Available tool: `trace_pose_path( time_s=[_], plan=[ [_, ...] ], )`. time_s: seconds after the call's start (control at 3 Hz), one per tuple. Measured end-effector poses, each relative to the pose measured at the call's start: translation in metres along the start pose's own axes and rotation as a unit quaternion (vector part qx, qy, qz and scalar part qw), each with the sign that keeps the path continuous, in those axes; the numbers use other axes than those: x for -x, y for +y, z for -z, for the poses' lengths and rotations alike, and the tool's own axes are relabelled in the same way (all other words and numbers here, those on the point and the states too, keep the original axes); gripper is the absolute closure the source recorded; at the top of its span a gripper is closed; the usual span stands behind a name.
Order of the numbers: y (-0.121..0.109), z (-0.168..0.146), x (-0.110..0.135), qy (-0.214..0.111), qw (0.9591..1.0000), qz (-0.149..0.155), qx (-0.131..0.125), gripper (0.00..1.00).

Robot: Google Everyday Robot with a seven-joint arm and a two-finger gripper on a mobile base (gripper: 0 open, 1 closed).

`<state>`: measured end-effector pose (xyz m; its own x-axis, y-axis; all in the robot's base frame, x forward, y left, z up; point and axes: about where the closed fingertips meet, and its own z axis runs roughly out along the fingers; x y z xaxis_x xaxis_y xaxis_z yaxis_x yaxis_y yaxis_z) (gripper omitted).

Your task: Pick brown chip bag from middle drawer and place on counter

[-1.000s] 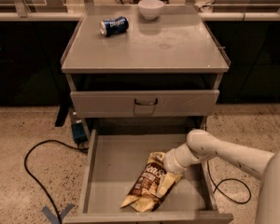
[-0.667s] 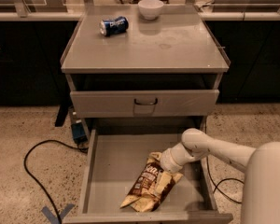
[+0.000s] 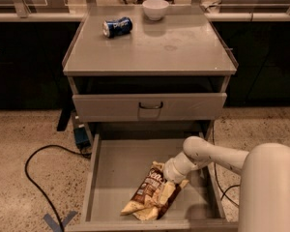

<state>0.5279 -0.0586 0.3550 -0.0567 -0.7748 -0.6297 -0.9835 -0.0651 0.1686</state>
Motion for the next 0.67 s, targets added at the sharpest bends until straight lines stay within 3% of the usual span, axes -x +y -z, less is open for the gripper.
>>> trace_pose_path(
  time_s=[0.67],
  plan=[
    [0.0012, 0.0053, 0.0044, 0.000, 1.0000, 0.000, 0.000, 0.66]
  ],
)
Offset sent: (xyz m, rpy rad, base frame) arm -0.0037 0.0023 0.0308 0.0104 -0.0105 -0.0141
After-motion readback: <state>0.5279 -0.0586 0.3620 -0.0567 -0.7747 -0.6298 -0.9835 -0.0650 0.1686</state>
